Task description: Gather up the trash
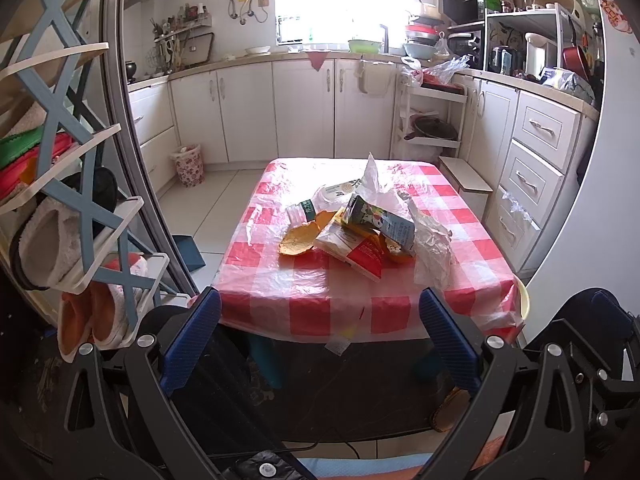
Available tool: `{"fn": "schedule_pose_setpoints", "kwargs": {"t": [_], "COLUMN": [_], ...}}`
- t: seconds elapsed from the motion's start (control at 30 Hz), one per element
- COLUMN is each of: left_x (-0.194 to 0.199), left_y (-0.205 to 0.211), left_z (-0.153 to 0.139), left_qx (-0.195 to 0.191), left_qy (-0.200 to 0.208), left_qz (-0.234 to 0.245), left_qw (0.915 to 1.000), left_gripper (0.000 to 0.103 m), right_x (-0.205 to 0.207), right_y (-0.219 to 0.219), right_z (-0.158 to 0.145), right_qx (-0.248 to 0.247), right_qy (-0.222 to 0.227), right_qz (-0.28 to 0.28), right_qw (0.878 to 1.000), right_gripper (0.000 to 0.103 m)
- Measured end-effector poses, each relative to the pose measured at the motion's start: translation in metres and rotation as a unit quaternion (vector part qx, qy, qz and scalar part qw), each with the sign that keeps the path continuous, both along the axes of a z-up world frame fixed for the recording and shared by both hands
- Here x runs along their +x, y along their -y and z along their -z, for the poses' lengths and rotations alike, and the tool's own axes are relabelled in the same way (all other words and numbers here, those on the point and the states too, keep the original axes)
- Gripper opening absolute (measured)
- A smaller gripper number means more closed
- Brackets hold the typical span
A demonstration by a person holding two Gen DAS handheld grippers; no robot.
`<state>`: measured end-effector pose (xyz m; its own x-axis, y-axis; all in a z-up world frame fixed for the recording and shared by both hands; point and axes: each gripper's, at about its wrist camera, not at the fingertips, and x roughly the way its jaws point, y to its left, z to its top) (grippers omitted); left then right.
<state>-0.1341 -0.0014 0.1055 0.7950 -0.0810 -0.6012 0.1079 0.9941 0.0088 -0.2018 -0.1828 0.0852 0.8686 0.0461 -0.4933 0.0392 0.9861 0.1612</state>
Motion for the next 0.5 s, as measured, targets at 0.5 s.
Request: {"fn": "schedule_pose_setpoints", "kwargs": {"t": [0.5], "left_x": [0.029], "left_y": [0.003], "left_z": [0.029], "left_qx": [0.002], "left_qy": [-0.041], "left_qz": [0.002], "left_qw": [0.9992], "left_gripper": [0.095], "right_x": [0.024], "right_y": [0.003], "right_z": [0.02], "right_qx": [0.003], "right_qy": [-0.043], "right_qz": [0.002], "right_qw": [0.999], "right_gripper": [0.097]}}
